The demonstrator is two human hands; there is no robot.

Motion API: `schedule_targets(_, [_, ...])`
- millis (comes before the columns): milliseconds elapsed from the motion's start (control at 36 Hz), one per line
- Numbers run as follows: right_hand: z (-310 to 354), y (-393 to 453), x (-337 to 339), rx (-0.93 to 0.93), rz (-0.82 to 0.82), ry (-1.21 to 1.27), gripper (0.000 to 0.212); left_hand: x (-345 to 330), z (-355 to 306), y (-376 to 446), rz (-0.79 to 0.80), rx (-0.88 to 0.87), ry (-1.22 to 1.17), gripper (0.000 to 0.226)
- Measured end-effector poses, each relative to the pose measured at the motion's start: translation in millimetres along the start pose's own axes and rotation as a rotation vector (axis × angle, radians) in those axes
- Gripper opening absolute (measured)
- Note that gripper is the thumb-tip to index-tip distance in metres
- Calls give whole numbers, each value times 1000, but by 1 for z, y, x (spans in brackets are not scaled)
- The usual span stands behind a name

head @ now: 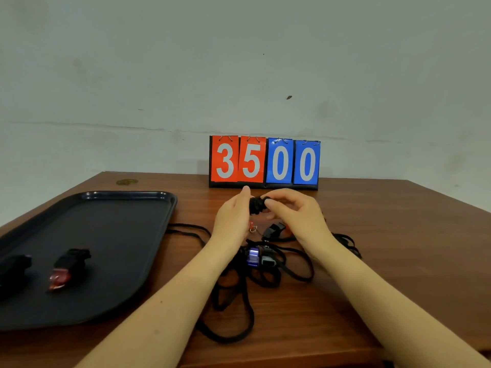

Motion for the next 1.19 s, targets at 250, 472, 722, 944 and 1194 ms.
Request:
schedule_targets(250, [-13, 4, 5, -141, 128, 264, 20, 0, 4, 4, 132, 227, -44, 22])
schedule_targets(472, [-15, 7, 4, -420, 212, 627, 15, -1, 7, 4, 172, 220, -2, 27])
schedule_targets(722, [-14, 8, 6, -491, 244, 806, 20, -4, 0, -10, 272, 173, -67, 33])
schedule_targets(944, [-15, 7, 2, -361, 179, 640, 31, -1, 2, -6, 170, 210, -95, 34])
schedule_targets(1194, [-2, 1, 3, -149, -16, 57, 14, 0, 2, -8, 141, 199, -101, 29])
Point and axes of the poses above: each hand's wrist, its own y-axis towards the middle knuckle, its own x-axis out of the back of the hand, z = x × y, the point moved 2 cm from there along y, towards the middle knuckle, and after that the axes turned 10 degrees about -y, right-handed, at the moved point
